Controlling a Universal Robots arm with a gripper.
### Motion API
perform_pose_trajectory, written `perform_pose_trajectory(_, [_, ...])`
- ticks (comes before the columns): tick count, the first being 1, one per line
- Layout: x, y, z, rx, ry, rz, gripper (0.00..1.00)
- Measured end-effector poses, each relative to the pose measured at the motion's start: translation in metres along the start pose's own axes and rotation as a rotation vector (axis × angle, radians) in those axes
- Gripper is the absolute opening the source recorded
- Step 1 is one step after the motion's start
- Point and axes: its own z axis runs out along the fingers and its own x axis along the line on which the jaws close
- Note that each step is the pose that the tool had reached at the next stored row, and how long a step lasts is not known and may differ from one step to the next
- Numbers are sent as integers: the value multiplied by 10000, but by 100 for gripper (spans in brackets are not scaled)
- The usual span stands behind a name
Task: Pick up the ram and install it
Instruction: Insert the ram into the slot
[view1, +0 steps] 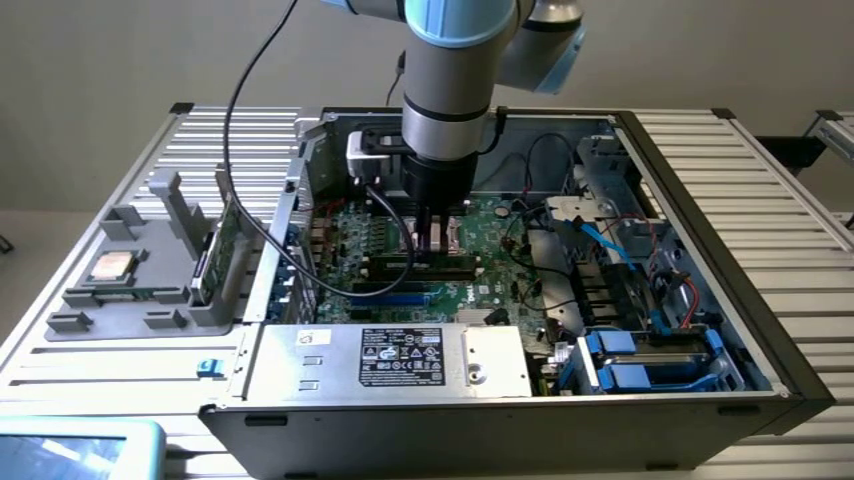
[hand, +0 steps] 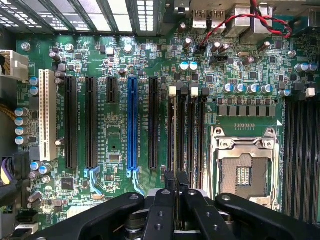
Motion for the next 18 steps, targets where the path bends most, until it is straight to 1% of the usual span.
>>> perform_pose_trajectory(18, [9, 10, 1, 3, -2, 82, 11])
